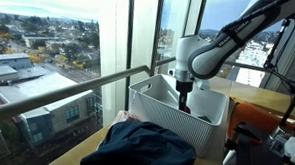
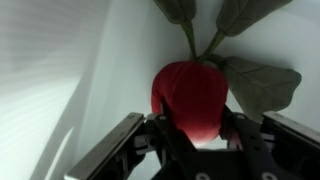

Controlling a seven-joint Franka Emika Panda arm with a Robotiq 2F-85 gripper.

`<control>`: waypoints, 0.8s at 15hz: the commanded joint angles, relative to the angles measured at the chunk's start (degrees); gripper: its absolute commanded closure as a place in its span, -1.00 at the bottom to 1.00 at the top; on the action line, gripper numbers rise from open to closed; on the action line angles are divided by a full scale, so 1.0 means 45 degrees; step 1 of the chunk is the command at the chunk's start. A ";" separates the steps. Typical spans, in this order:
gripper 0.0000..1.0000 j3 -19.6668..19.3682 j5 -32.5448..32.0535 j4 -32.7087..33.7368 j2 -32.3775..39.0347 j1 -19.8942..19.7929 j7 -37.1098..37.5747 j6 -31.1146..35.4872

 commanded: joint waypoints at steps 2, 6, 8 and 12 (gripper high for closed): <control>0.87 0.0007 0.0123 0.0094 -0.0470 0.0083 0.0000 -0.0142; 0.93 0.0438 0.0276 -0.0134 -0.1848 0.0417 0.0021 -0.0427; 0.96 0.0776 0.0189 -0.0211 -0.2621 0.0921 0.0116 -0.0576; 0.94 0.1575 0.0112 0.0145 -0.3727 0.2107 0.0172 -0.1017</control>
